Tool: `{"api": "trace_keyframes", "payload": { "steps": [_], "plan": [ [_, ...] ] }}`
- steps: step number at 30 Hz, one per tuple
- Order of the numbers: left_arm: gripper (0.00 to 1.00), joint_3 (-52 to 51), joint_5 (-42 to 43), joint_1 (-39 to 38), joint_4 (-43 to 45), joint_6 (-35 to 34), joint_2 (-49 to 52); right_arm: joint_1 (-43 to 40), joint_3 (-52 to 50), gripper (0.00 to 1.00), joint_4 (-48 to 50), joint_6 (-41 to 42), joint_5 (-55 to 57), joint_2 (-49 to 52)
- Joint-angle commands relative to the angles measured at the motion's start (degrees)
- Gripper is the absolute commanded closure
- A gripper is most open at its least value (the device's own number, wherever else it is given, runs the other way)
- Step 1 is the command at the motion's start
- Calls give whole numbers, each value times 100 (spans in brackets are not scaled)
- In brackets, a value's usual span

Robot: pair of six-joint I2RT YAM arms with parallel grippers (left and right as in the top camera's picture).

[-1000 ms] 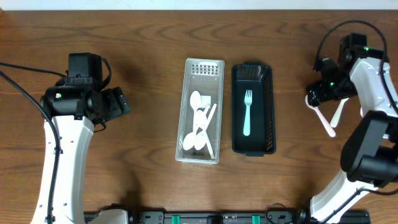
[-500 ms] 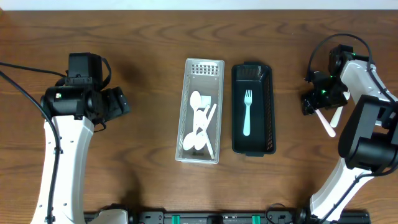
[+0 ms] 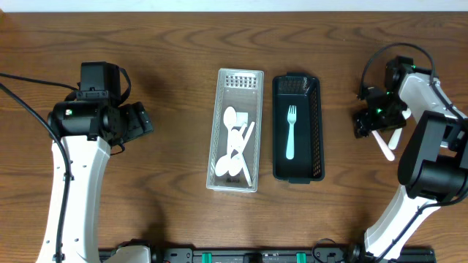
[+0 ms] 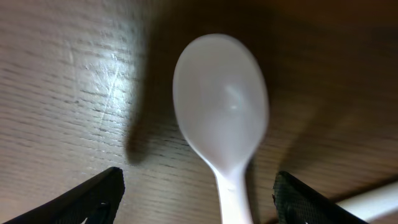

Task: Pack container
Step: 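Move the right gripper back and grasp a white spoon, then place the white spoon into the black basket with the right gripper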

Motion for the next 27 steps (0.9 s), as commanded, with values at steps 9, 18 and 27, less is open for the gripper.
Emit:
{"api": "trace_keyframes", "payload": {
  "steps": [9, 18, 27],
  "plan": [
    [2, -39, -46, -7, 2, 79, 22, -46, -374, 28, 170, 46, -24, 87],
    [2, -39, -46, -7, 0, 79, 22, -39, -374, 69, 173, 48, -26, 87],
    [2, -39, -46, -7, 0, 79, 22, -39, -372, 89, 212, 195, -24, 87]
  ]
}}
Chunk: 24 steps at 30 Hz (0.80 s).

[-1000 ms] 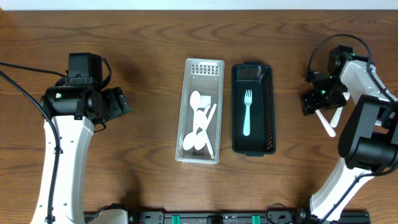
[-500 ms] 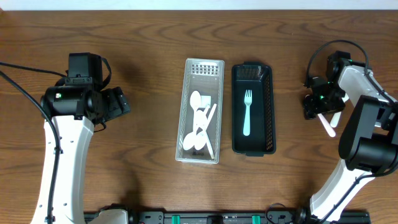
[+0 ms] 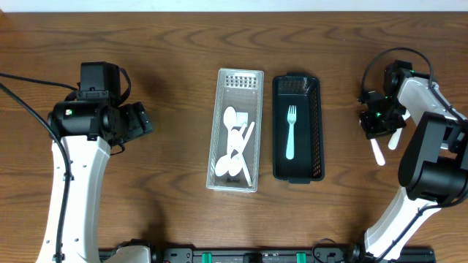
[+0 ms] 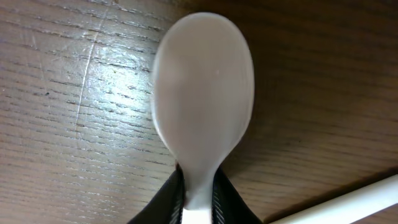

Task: Pack container
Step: 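Place the white spoon into the black basket with the right gripper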

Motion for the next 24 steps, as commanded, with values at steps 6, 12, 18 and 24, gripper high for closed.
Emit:
{"api": "trace_keyframes", "payload": {
  "steps": [6, 12, 18, 24],
  "plan": [
    [2, -39, -46, -7, -2, 79, 22, -20, -125, 99, 17, 313, -210, 131],
    [2, -39, -46, -7, 0, 76, 22, 212, 365, 99, -485, 726, -173, -96],
    [2, -39, -46, -9, -22, 76, 22, 763, 1412, 99, -1169, 1788, -175, -697],
    [2, -39, -46, -7, -22, 76, 22, 1718, 2614, 99, -1694, 3069, -177, -1445]
  ]
}}
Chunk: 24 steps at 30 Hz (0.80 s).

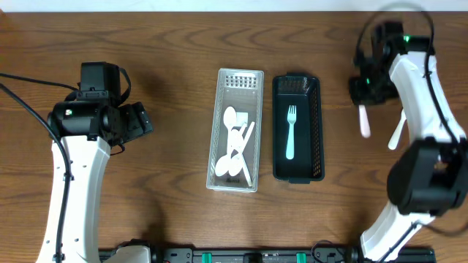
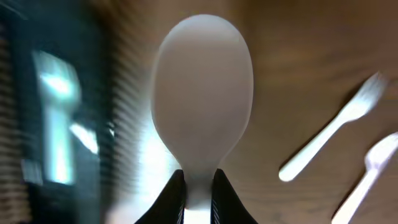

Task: Pack container
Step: 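Place the white spoon into the black basket with the right gripper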

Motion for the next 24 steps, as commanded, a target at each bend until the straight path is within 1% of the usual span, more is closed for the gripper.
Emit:
{"api": "trace_keyframes", "payload": {
  "steps": [1, 4, 9, 12, 20, 21, 24],
  "plan": [
    [2, -39, -46, -7, -13, 74, 22, 579, 468, 99, -59, 1071, -68, -590],
    [2, -39, -46, -7, -13, 74, 22, 1097, 483, 99, 85, 1587, -66, -817],
    [2, -39, -46, -7, -13, 74, 22, 1714, 251, 99, 192, 2138, 151, -695],
    [2, -39, -46, -7, -15, 74, 22, 1939, -149, 99, 328, 2426, 450, -522],
    [2, -39, -46, -7, -17, 74, 22, 2087, -1690, 98, 1202, 2723, 372, -249],
    [2, -39, -46, -7, -28, 74, 22, 2087, -1845, 96, 1331, 2721, 363, -249],
    [2, -39, -46, -7, -35, 74, 22, 2087, -2050, 73, 1515, 2719, 363, -249]
  ]
}}
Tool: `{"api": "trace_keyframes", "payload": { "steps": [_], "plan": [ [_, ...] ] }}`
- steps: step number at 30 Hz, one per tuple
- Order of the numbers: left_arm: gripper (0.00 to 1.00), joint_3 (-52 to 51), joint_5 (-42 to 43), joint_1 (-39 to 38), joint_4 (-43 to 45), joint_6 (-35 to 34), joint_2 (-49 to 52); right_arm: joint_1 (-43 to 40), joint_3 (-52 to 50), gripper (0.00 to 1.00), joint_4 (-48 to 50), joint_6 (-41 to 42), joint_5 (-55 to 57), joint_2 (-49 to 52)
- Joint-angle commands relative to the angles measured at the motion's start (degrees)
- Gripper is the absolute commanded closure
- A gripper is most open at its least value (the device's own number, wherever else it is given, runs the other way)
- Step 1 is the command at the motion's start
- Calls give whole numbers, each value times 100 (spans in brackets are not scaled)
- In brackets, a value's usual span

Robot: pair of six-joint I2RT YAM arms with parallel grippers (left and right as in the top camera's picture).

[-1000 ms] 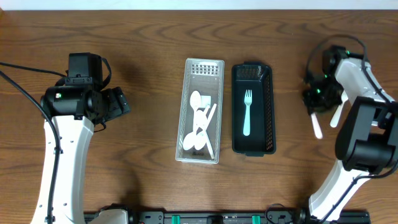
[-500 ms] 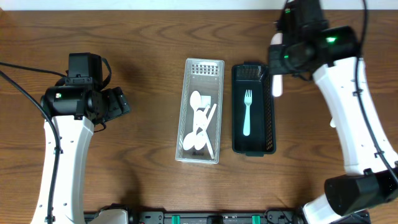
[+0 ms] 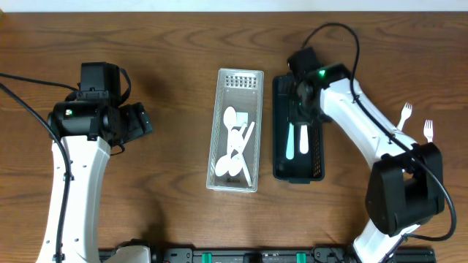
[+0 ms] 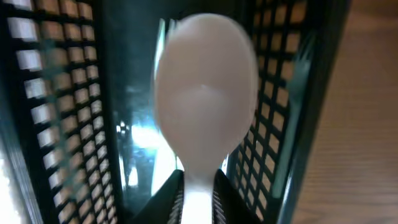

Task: Pack container
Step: 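Place the white spoon into the black basket with the right gripper, then reach the right gripper to a white fork and grasp it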

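Note:
My right gripper (image 3: 301, 123) is shut on the handle of a white plastic spoon (image 3: 303, 142) and holds it over the black mesh basket (image 3: 319, 139). In the right wrist view the spoon's bowl (image 4: 205, 93) fills the middle, above the gripper (image 4: 199, 190), with the basket's mesh walls (image 4: 56, 112) on both sides. A teal fork (image 3: 290, 139) lies in the basket beside the spoon. The clear tray (image 3: 219, 131) to the left holds several white spoons (image 3: 235, 139). My left gripper (image 3: 141, 120) hangs far left of the tray; its jaws do not show.
Two white forks (image 3: 406, 113) (image 3: 428, 130) lie on the wooden table to the right of the basket. The left arm's white link (image 3: 69, 183) runs along the table's left side.
My right gripper, still shut on the white spoon, was above the table right of the basket and is now over the black basket, beside the teal fork. The left arm has not moved.
My right gripper stood open around a white spoon lying on the table at the right. Then it was shut on the spoon's handle. After that it held the spoon above the table farther back, and now holds it over the black basket.

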Motion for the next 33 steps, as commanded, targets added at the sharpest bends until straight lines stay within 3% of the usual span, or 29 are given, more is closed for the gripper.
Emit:
{"api": "trace_keyframes", "payload": {
  "steps": [1, 5, 12, 19, 21, 28, 33],
  "plan": [
    [2, -37, -46, -7, -17, 74, 22, 46, -118, 69, 125, 125, 72, -39],
    [2, -37, -46, -7, -17, 74, 22, 42, 85, 53, 105, 105, 72, -63],
    [2, -37, -46, -7, -17, 74, 22, -144, 1779, 57, -710, -114, 439, -118],
    [2, -37, -46, -7, -17, 74, 22, -1379, 3156, 43, -1432, 57, 675, -227],
    [2, -37, -46, -7, -17, 74, 22, -1928, 3165, 32, -1587, 282, 671, -234],
    [2, -37, -46, -7, -15, 74, 22, -3654, 2494, 27, -1357, 417, 538, -199],
    [2, -37, -46, -7, -15, 74, 22, -4238, 1733, 25, -544, -87, 247, -184]
  ]
}}
